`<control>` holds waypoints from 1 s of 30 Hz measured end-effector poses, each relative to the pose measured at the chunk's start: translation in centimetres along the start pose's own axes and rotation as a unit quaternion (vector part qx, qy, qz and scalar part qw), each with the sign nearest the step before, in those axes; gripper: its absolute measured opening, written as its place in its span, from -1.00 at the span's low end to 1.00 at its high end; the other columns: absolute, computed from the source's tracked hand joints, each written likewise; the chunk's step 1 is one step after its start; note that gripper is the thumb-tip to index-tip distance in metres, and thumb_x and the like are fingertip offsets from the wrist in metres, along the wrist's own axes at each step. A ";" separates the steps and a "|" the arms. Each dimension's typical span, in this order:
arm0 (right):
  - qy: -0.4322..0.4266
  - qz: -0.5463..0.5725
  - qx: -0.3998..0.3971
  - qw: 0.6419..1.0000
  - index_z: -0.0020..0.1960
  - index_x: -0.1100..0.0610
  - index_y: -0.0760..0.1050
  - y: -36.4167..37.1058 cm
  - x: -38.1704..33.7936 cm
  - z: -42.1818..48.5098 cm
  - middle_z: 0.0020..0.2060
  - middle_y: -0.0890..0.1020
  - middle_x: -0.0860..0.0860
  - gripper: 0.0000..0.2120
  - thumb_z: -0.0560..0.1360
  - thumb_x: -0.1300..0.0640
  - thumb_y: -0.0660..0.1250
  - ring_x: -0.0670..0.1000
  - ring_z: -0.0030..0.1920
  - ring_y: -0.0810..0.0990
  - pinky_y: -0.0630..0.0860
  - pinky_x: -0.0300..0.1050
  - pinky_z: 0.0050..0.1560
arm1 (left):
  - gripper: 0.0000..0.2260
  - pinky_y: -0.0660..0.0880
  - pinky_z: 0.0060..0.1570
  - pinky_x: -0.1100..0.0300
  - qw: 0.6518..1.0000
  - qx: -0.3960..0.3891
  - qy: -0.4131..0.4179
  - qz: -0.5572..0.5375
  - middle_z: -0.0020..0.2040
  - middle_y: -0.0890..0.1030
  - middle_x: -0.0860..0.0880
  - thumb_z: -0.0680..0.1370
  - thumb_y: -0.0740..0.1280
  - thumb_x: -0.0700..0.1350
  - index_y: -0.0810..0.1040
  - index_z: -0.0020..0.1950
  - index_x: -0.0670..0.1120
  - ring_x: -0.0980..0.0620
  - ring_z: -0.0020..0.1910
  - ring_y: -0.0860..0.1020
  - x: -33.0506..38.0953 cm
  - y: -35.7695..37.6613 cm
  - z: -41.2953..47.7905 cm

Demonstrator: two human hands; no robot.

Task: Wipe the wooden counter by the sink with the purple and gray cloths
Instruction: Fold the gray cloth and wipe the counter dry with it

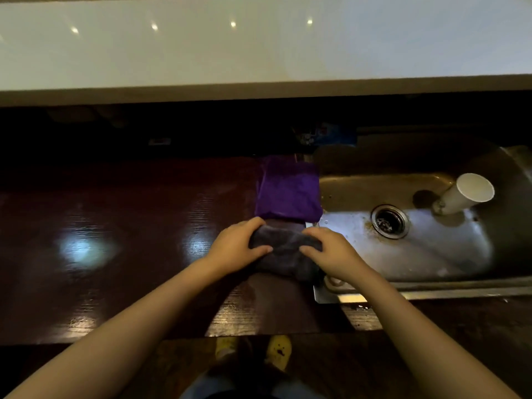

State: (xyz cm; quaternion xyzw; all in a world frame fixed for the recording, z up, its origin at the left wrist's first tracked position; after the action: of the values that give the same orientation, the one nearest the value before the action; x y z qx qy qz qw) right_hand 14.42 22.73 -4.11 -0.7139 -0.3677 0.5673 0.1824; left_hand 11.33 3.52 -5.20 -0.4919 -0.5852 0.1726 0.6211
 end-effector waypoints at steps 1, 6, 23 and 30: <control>-0.020 0.038 0.006 0.999 0.17 0.11 0.53 -0.4 -0.4 -0.1 0.04 0.59 -0.02 -0.75 0.50 0.20 0.30 -0.04 0.08 0.53 0.39 -0.36 -0.01 | -0.69 0.45 -0.01 0.07 1.000 0.012 0.012 -0.008 0.00 0.61 -0.06 0.41 0.39 0.05 0.46 0.09 -0.02 -0.06 0.01 0.54 0.1 -0.4 -0.4; -0.056 0.076 -0.026 0.995 0.14 0.11 0.58 -1.0 -1.6 0.1 -0.03 0.59 -0.12 -0.78 0.54 0.17 0.26 -0.12 0.04 0.54 0.43 -0.33 0.08 | -0.82 0.49 -0.01 0.04 0.991 0.087 0.035 -0.096 -0.11 0.61 0.04 0.39 0.36 -0.03 0.55 -0.05 -0.05 0.06 -0.06 0.55 0.6 -2.2 -1.9; -0.173 0.205 -0.057 0.962 0.19 0.08 0.50 -5.0 -11.6 1.2 -0.04 0.61 -0.14 -0.74 0.51 0.21 0.29 -0.33 -0.07 0.58 0.51 -0.42 -0.02 | -0.80 0.52 -0.04 0.31 0.858 0.078 -0.011 -0.508 0.06 0.60 0.00 0.53 0.21 -0.05 0.51 0.13 0.03 0.13 0.04 0.59 1.8 -8.7 -5.3; -0.164 0.317 -0.018 0.934 0.11 0.21 0.54 -5.1 -14.2 0.9 -0.02 0.63 0.18 -0.81 0.54 0.28 0.22 0.10 0.06 0.60 0.50 -0.02 0.15 | -0.72 0.54 -0.03 0.26 0.847 0.000 -0.017 -0.531 0.08 0.63 0.03 0.47 0.29 -0.07 0.48 0.18 0.04 0.07 0.09 0.59 -1.3 -10.9 -8.0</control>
State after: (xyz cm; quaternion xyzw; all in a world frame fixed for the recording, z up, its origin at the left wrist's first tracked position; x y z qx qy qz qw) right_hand 10.70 15.57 8.73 -0.6935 -0.1578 0.6981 -0.0827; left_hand 14.25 -5.77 4.34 -0.1028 -0.7678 -0.1755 0.6076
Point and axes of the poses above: each hand's wrist, its own z-axis towards the middle knuckle, its own y-axis out of the palm, x = y × z, the point moved 4 cm from there along z, towards the middle knuckle
